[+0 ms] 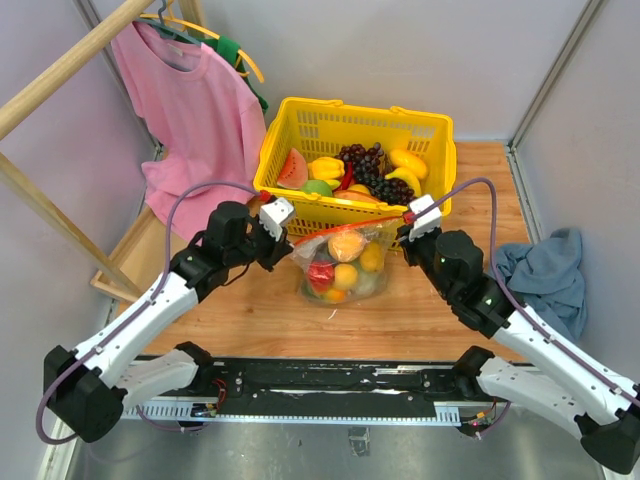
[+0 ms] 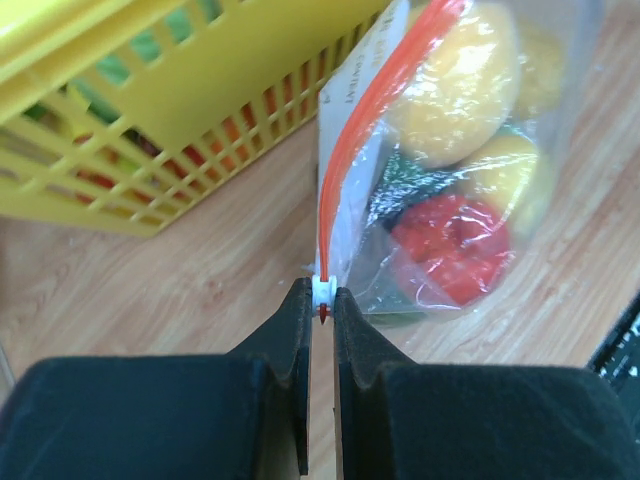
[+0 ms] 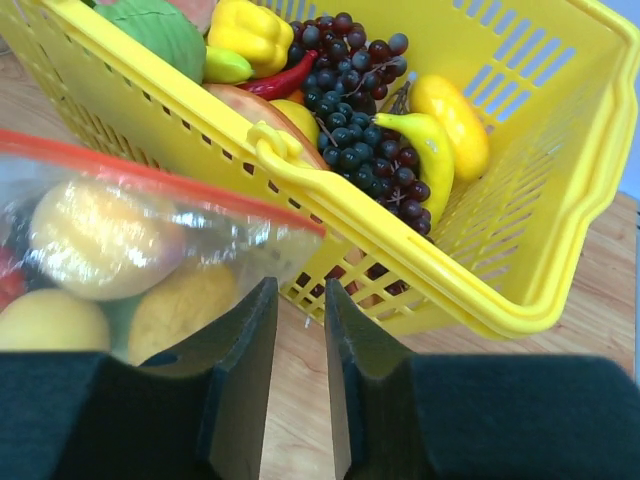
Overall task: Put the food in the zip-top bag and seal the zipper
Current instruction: Place the zipper food storage bag at the center of the board, then reset both arms
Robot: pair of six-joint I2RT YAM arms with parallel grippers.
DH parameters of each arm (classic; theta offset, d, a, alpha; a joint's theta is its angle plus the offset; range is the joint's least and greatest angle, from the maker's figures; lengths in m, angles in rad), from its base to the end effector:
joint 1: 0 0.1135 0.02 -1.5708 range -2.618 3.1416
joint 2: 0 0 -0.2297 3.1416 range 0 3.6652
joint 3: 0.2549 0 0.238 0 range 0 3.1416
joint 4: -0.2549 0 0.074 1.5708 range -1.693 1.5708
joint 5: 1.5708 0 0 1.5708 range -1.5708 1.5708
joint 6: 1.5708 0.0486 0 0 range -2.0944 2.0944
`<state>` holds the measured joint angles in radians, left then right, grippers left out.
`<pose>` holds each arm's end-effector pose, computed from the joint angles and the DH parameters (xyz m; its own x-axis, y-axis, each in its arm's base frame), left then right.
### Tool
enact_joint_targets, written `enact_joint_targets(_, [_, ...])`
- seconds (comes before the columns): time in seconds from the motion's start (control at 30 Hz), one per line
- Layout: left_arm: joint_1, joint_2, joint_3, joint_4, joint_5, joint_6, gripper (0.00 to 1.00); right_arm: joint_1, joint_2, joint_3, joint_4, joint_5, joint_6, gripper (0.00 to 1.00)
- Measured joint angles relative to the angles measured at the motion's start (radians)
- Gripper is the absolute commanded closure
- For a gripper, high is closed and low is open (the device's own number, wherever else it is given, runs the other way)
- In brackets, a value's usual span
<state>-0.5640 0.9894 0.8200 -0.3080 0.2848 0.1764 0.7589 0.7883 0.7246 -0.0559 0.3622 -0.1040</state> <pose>0.1940 -0.1388 0.2704 -0.2552 0.3607 -0.8971 0.7809 0.6240 0.0288 0.1644 0.1322 0.3074 -0.0458 -0.1772 -0.9831 -0.3951 0.9071 -0.1451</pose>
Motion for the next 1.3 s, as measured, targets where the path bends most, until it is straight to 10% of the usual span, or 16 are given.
enact_joint_targets(0.3, [0.059, 0.063, 0.016, -0.015, -0.132, -0.089, 0.86, -0.002, -0.063, 0.0, 0.0, -0.001, 0.001, 0.35])
enact_joint_targets(0.53, [0.068, -0.034, -0.005, 0.003, -0.224, -0.135, 0.48, -0.002, -0.135, 0.0, 0.0, 0.091, 0.012, 0.01])
enact_joint_targets(0.83, [0.074, -0.293, -0.105, 0.076, -0.344, -0.203, 0.02, -0.002, -0.235, 0.047, -0.127, 0.196, 0.021, 0.02])
enact_joint_targets(1.3, [0.077, -0.726, -0.171, 0.174, -0.564, -0.339, 0.01, -0.002, -0.466, 0.037, -0.228, 0.454, 0.018, 0.02])
